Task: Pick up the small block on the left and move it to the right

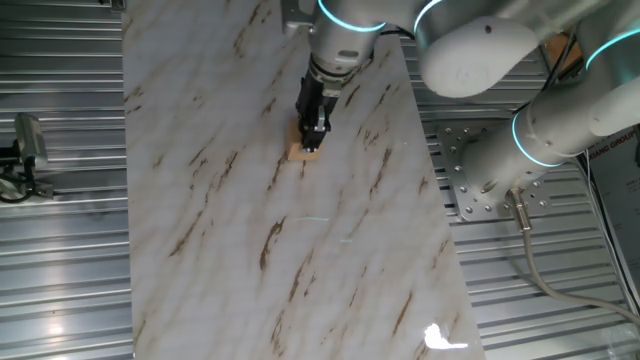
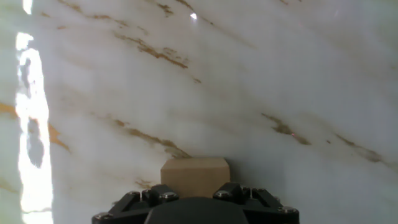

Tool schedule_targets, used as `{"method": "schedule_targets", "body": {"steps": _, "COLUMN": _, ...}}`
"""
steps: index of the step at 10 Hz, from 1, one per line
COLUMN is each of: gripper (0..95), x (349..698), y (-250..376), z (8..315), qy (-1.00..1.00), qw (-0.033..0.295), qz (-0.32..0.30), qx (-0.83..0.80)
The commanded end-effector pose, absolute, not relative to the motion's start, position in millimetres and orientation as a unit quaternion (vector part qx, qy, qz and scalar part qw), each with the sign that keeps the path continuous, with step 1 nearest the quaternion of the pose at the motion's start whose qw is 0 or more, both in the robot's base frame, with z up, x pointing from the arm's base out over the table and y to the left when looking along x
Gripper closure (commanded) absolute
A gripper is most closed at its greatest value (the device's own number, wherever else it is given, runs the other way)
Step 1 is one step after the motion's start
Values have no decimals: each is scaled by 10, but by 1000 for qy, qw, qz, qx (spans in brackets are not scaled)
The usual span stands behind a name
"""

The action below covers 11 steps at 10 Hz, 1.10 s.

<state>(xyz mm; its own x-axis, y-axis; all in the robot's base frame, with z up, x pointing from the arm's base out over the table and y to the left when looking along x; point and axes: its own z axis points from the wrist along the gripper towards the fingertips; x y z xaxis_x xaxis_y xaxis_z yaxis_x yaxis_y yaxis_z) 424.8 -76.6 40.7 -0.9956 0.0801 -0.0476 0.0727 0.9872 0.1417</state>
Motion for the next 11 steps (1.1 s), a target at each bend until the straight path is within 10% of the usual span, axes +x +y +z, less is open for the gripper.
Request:
{"method": "schedule_targets", "body": {"steps": 1, "gripper": 950, "x": 4224, "y": -750, "z": 327, "qy": 1000, "qw": 21, "qz": -22, "qx": 4}}
{"method": "schedule_targets", "body": {"steps": 8, "gripper": 950, "x": 4213, "y": -764, "z": 319, "qy": 999, "qw": 50, "qz": 5, "qx": -18}}
{"method": "schedule_targets", "body": {"steps": 10, "gripper": 190, "x": 4207, "y": -768, "z": 318, "qy": 990, "qw": 71, "qz": 122, "qx": 26}}
{"method": "schedule_targets", "body": {"steps": 11, "gripper": 0, "x": 4196, "y": -775, "z": 312, "qy": 991, "qw": 56, "qz": 117, "qx": 17}}
